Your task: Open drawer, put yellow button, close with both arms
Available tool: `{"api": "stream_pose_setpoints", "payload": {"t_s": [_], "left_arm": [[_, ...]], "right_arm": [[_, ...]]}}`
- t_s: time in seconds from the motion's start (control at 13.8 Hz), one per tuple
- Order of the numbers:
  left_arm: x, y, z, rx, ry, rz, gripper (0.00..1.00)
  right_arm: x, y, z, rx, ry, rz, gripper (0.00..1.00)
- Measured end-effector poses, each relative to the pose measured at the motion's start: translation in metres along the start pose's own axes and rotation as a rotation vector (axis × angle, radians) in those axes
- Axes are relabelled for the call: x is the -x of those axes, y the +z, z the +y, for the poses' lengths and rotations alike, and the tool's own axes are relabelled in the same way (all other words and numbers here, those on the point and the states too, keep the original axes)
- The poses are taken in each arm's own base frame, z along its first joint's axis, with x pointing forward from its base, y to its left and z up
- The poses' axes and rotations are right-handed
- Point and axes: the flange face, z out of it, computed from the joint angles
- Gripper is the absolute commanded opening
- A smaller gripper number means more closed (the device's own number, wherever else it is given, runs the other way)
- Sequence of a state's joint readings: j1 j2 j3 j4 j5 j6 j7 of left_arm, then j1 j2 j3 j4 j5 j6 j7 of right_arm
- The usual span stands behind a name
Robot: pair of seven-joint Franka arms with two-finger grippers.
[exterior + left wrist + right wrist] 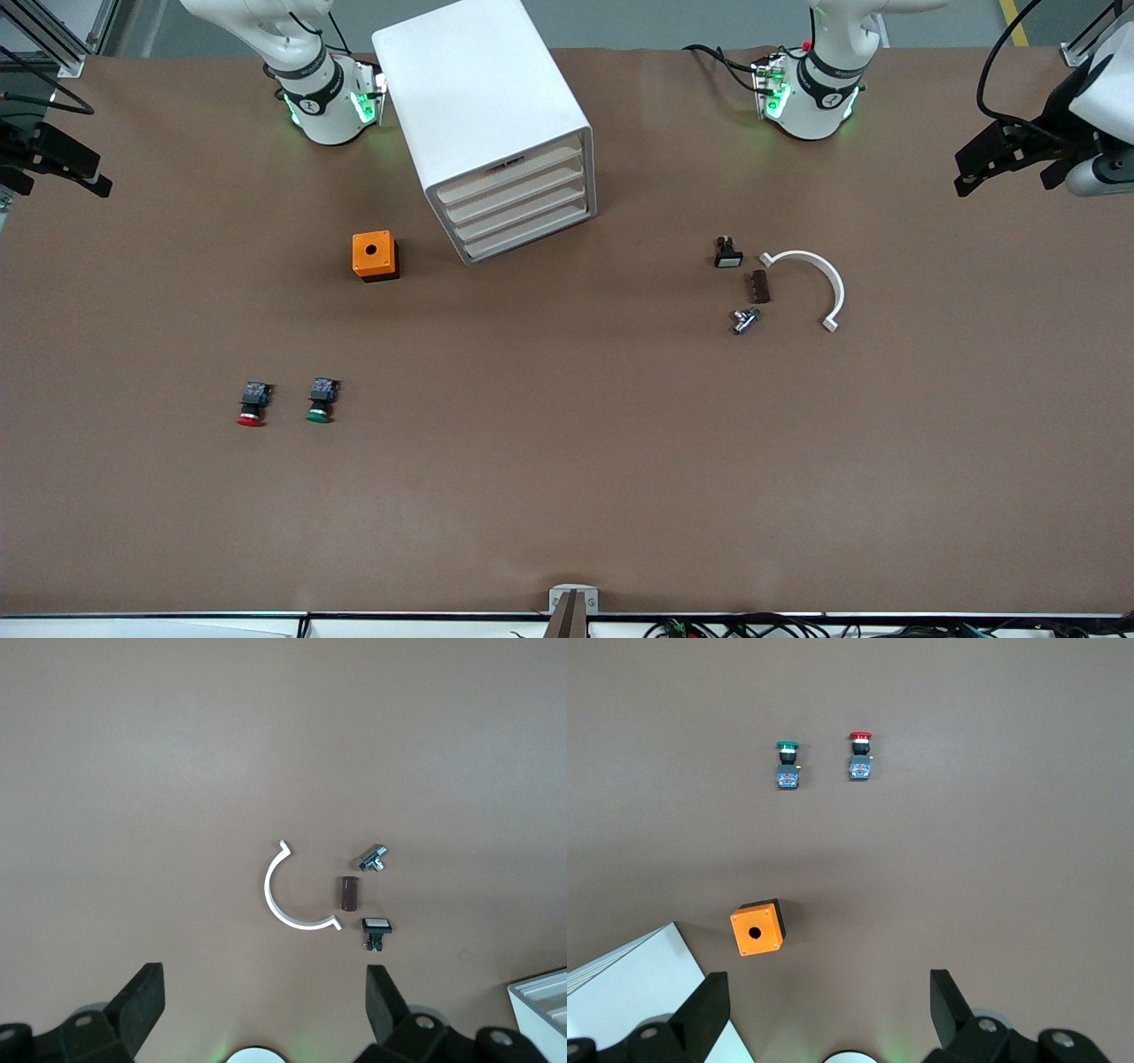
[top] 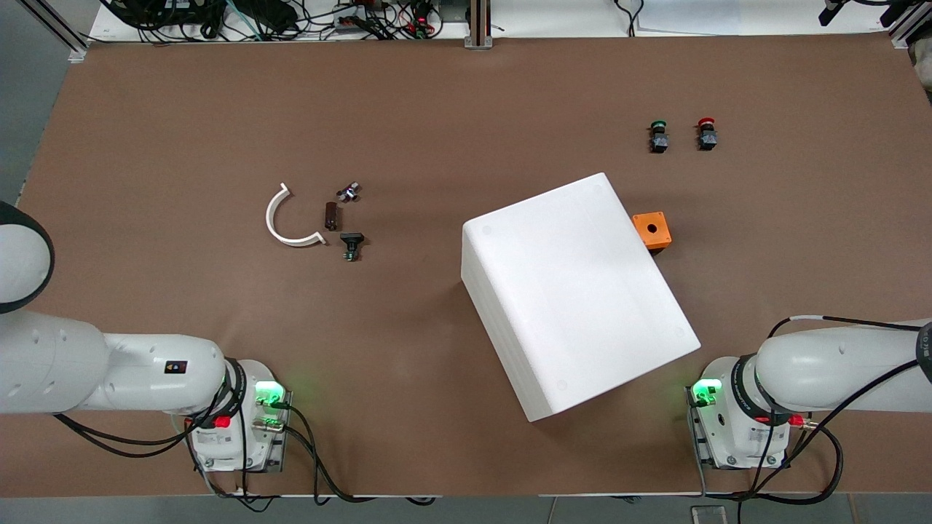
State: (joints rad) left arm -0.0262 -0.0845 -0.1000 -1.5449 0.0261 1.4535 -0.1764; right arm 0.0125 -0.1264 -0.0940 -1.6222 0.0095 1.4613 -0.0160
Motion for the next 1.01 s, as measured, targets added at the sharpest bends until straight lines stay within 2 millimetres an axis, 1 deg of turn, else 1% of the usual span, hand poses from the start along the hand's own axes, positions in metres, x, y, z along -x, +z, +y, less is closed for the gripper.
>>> {"api": "stream_pose_setpoints", "payload": {"t_s": [0.36, 1.01], "left_arm": [[0.007, -0.003, -0.003, 0.001, -0.004, 0.022, 1.00], [0.002, 0.010, -0.002, 0.000, -0.005, 0.009, 1.00]], "right_arm": [[0.001, 0.000, 0.001, -0.001, 0.026, -0.006, 1.00], [0.001, 0.000, 0.001, -0.001, 0.027, -0.006, 1.00]]}}
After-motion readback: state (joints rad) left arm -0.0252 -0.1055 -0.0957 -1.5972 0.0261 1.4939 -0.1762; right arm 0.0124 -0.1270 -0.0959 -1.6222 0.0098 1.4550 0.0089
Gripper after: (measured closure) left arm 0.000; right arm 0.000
